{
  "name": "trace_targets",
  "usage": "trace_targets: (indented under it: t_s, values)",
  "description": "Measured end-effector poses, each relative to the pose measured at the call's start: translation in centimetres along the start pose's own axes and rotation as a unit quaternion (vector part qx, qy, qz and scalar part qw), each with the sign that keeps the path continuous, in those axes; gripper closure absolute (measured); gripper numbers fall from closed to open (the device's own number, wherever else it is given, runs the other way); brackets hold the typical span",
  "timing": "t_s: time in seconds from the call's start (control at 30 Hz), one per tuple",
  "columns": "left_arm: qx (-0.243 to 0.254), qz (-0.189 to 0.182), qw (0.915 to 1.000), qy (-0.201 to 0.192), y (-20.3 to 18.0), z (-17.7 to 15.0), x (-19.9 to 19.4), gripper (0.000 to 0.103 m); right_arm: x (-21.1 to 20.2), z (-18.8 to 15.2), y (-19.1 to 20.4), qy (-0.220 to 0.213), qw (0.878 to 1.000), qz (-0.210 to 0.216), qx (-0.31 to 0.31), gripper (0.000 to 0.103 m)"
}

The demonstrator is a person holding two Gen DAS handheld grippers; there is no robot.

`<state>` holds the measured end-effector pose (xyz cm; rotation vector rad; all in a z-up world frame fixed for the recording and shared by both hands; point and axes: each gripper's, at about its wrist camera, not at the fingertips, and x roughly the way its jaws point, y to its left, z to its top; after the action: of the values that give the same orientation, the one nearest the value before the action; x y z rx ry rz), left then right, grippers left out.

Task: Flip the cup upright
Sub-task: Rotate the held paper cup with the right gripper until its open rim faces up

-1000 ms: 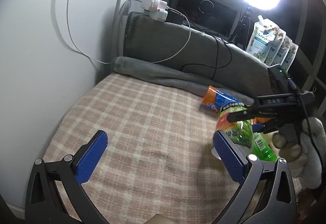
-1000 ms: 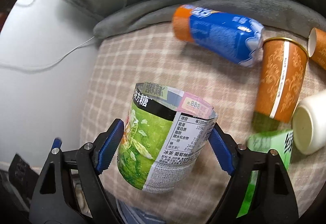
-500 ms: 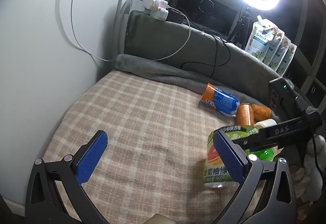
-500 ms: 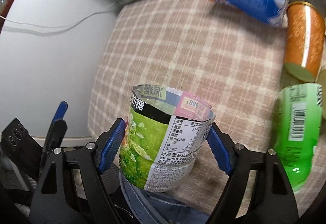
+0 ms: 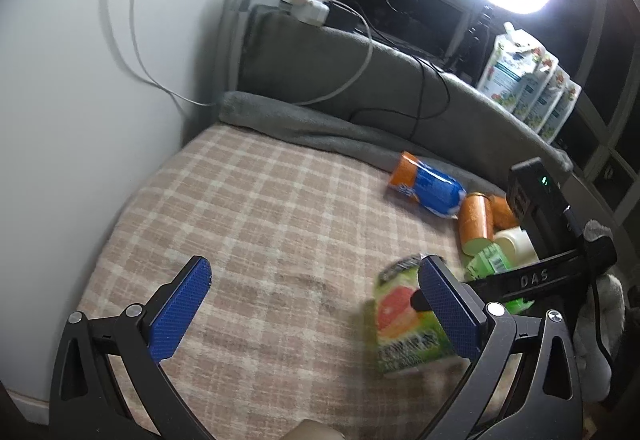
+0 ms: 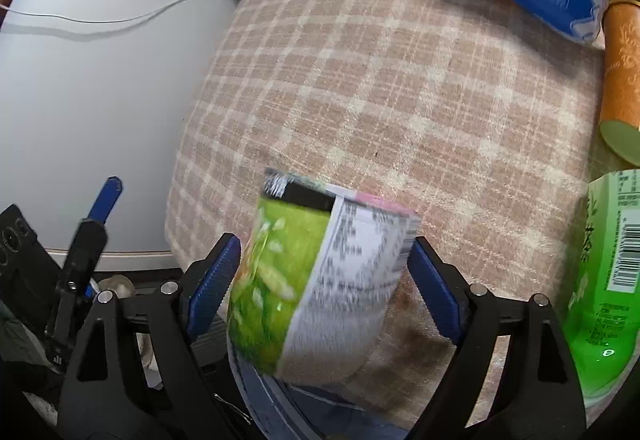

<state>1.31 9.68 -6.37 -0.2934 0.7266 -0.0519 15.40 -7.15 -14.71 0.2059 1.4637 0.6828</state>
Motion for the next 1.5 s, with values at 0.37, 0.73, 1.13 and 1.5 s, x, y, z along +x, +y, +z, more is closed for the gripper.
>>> trace_targets:
  t_s: [0.37,0.73,1.13,1.5]
  values:
    - [-0.031,-0.116,0.9851,0.123,-0.9,0.8,3.4,0.002,-8.2,-3.1,-1.4,-0.137,0.99,-0.038,-0.011,0.013]
    - [-0.029,-0.147,0.9626,0.226,-4.2,0.7,8.2,0.006,-14.9,-10.8,-7.3,-0.261,0.956,-0.123,0.048,0.013]
    - [-0.047,-0.147,0.946,0.285,-5.0,0.5,12.1,0.01,-17.6,-16.0,-11.1,-0.307,0.934,-0.15,0.105,0.013]
    - [-0.039,-0.149,0.938,0.311,-5.2,0.0,13.2,0.023,-17.8,-16.5,-12.5,-0.317,0.928,-0.144,0.135,0.013]
